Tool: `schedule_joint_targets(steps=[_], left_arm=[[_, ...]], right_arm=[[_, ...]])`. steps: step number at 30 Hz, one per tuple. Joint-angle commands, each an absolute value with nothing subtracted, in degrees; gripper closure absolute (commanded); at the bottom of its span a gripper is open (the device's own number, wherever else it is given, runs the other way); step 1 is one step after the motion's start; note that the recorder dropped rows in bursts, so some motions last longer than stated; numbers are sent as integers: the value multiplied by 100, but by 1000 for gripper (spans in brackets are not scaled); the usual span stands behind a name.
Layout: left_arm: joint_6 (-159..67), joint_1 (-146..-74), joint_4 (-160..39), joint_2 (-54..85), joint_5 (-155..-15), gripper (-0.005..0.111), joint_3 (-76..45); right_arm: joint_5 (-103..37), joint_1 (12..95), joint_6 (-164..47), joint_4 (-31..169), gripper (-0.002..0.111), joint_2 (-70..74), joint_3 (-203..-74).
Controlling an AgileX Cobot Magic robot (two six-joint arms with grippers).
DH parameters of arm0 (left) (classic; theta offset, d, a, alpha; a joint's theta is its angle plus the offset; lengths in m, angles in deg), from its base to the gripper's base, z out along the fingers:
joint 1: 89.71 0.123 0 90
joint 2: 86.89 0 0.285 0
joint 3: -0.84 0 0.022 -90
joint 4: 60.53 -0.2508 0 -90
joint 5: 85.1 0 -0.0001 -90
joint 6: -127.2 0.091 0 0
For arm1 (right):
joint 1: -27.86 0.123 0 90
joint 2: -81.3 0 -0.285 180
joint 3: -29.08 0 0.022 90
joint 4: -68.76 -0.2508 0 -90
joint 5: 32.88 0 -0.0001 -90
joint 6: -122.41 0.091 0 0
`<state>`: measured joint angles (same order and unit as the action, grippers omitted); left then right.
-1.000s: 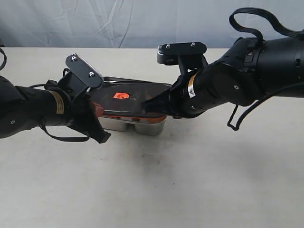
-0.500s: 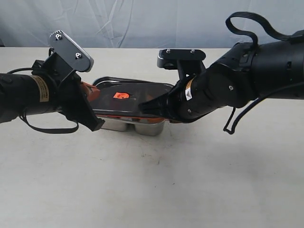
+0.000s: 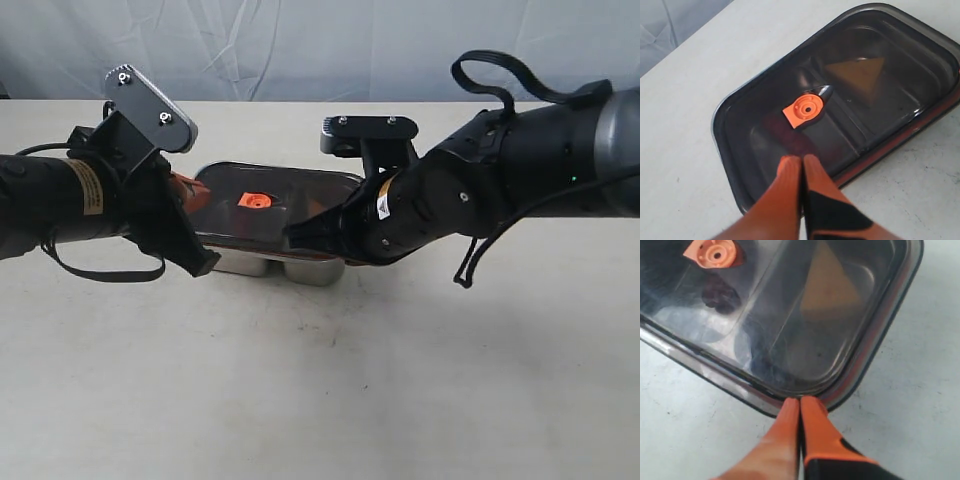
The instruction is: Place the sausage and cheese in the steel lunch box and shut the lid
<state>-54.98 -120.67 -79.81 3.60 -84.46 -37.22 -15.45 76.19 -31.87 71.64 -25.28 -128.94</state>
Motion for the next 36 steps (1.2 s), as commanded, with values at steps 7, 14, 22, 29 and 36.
schedule_joint_targets(steps=[7,14,22,29,36], left_arm=[[-5539,-12123,-7945,204,-8407,107,-3708],[-5539,-12123,-7956,85,-8386,107,-3708],[-5539,-12123,-7970,85,-8372,107,-3708],[-5539,-12123,-8059,-56,-8414,107,-3708],[-5527,-12123,-8074,-615,-8510,107,-3708]], right_arm=[[-2112,7584,-3239,7181,108,-2770,-12894],[-2000,7584,-3239,7219,108,-2801,-12894],[-2172,7584,-3224,7336,108,-2331,-12894],[-2172,7584,-3223,7420,108,-2208,-12894],[-2287,7584,-3223,7431,108,-2635,-12894]])
